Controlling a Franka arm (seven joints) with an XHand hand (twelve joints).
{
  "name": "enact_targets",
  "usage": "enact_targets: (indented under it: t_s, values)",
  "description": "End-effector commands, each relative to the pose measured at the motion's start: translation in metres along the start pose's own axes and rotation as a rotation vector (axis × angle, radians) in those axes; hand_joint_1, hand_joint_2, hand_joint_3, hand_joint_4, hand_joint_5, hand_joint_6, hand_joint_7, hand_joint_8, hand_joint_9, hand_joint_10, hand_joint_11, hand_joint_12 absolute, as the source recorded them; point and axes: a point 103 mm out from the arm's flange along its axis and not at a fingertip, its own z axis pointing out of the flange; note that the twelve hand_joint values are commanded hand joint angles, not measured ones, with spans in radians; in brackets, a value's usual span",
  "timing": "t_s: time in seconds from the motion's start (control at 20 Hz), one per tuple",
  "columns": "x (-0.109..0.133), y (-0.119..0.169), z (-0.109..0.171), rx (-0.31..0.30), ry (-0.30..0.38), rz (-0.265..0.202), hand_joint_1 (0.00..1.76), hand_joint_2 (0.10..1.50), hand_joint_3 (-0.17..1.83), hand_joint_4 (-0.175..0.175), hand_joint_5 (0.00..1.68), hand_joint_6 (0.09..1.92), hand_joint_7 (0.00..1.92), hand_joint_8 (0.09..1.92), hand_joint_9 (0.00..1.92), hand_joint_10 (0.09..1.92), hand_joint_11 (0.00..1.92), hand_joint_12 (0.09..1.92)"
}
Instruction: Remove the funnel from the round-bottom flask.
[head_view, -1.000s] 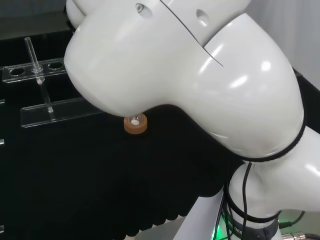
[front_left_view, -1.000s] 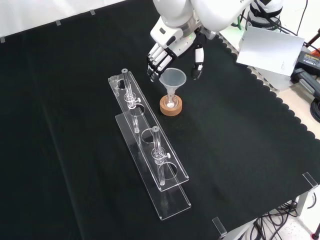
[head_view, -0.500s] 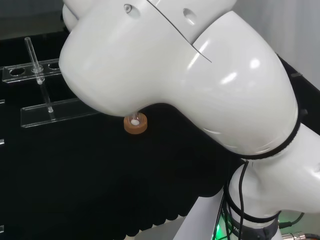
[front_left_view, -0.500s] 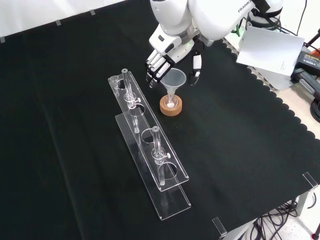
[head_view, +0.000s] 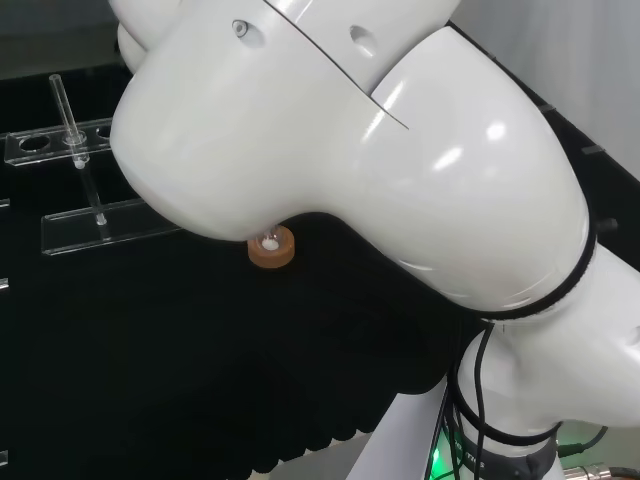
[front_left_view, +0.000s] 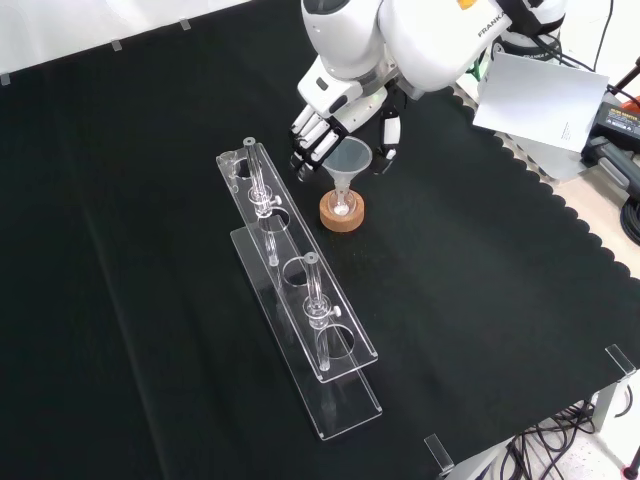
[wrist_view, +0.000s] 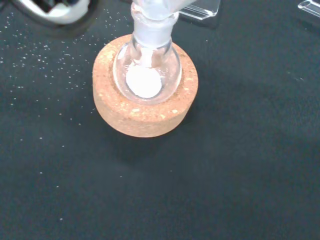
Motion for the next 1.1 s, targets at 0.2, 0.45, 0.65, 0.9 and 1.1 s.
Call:
enact_targets:
  t_s: [0.2, 0.45, 0.65, 0.9, 1.1]
  values:
    - [-0.007, 0.002, 0.007, 0.008, -0.045, 0.003, 0.81, 0.60, 0.54, -0.034, 0.35, 0.09, 0.15, 0.72, 0.47, 0.68, 0.38, 1.37]
    - [-0.006, 0.001, 0.005, -0.037, -0.056, 0.028, 0.82, 0.63, 0.57, -0.024, 0.56, 0.10, 0.36, 0.69, 0.66, 0.59, 0.47, 1.32]
    - [-0.012, -0.003, 0.000, -0.124, -0.063, 0.059, 0.83, 0.74, 0.57, 0.008, 0.85, 0.47, 0.69, 0.66, 1.02, 0.45, 0.70, 1.20]
    - [-0.015, -0.010, -0.013, -0.142, -0.062, 0.062, 0.87, 0.80, 0.57, 0.012, 0.93, 0.65, 0.85, 0.65, 1.21, 0.34, 0.88, 1.07]
    - [-0.021, -0.015, -0.021, -0.136, -0.071, 0.065, 0.88, 0.80, 0.58, 0.009, 0.93, 0.68, 0.86, 0.66, 1.24, 0.31, 0.91, 1.05]
